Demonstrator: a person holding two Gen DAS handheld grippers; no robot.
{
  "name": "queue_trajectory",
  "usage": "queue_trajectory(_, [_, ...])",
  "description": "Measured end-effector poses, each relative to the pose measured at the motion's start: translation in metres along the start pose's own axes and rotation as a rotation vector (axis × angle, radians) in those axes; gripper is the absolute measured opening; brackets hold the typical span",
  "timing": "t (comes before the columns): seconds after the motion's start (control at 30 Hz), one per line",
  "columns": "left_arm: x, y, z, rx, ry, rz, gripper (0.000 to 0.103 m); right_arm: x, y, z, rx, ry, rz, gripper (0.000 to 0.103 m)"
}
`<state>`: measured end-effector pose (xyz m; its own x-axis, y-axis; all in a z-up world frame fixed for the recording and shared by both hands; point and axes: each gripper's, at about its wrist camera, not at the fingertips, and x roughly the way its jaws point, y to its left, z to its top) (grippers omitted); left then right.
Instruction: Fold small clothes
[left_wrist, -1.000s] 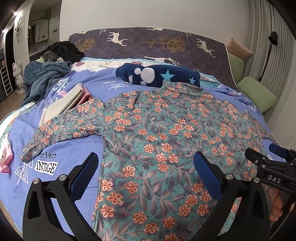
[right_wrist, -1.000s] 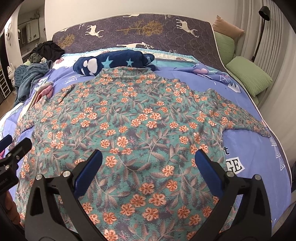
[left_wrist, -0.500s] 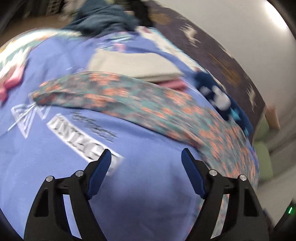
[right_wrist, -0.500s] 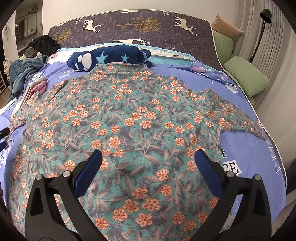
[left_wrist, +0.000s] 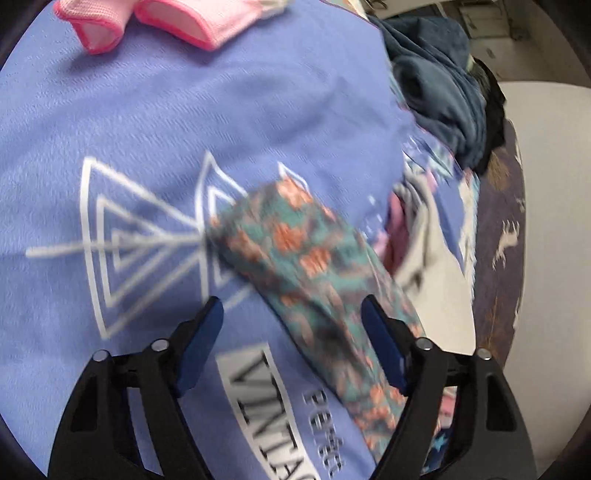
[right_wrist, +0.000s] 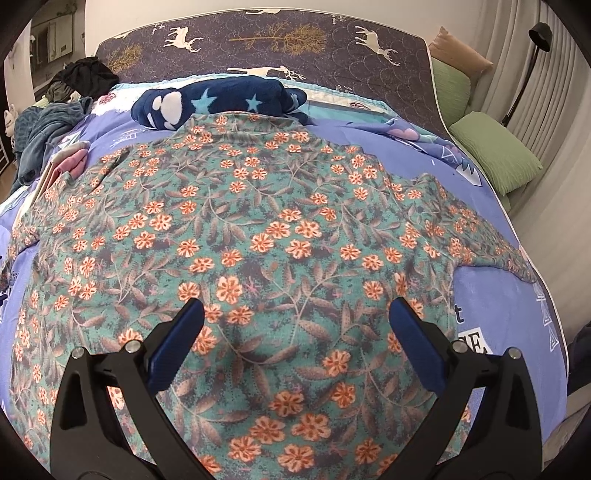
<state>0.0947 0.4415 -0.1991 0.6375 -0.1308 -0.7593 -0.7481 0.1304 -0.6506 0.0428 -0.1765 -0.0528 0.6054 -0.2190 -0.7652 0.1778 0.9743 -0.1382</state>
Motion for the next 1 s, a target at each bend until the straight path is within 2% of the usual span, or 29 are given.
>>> queue_trajectory(0.03, [0.003,0.002,0.006,-0.002,-0.003,0.005,0.050,0.001,0.000,0.001,0.001,0.002,-0.001,0.101])
queue_trajectory(0.1, [0.009,0.003,0.013,-0.005,0.012,-0.008,0.016,0.003,-0.001,0.001,0.002,0.004,0.001,0.101])
queue_trajectory(0.13, [0.010,0.003,0.015,-0.004,0.016,-0.015,0.009,0.003,-0.001,0.001,0.001,0.004,0.002,0.101])
queue_trajectory(0.23, [0.003,-0.005,0.017,0.032,-0.011,-0.031,0.004,0.004,-0.001,0.001,0.003,0.005,0.004,0.101])
queue_trajectory(0.3, [-0.012,-0.017,0.014,0.095,-0.050,-0.051,0.003,0.005,-0.003,0.001,0.006,0.006,0.005,0.101])
queue_trajectory(0.47, [-0.063,-0.079,-0.015,0.317,-0.120,-0.182,0.003,0.004,-0.008,0.000,0.011,-0.009,0.014,0.101])
queue_trajectory(0.57, [-0.095,-0.133,-0.060,0.511,-0.136,-0.283,0.003,0.003,-0.011,0.001,0.027,-0.015,0.025,0.101])
queue_trajectory(0.67, [-0.116,-0.190,-0.129,0.735,-0.119,-0.381,0.003,0.001,-0.016,0.001,0.042,-0.025,0.057,0.101])
queue_trajectory(0.77, [-0.122,-0.231,-0.215,0.958,-0.038,-0.468,0.003,-0.002,-0.022,0.001,0.057,-0.042,0.078,0.101])
queue_trajectory(0.87, [-0.114,-0.255,-0.305,1.164,0.100,-0.536,0.003,-0.003,-0.035,0.001,0.086,-0.047,0.094,0.101])
queue_trajectory(0.97, [-0.091,-0.258,-0.393,1.343,0.233,-0.551,0.004,-0.003,-0.053,0.000,0.133,-0.046,0.116,0.101])
queue_trajectory(1.0, [-0.082,-0.256,-0.410,1.380,0.255,-0.544,0.004,-0.003,-0.059,0.000,0.149,-0.045,0.124,0.101])
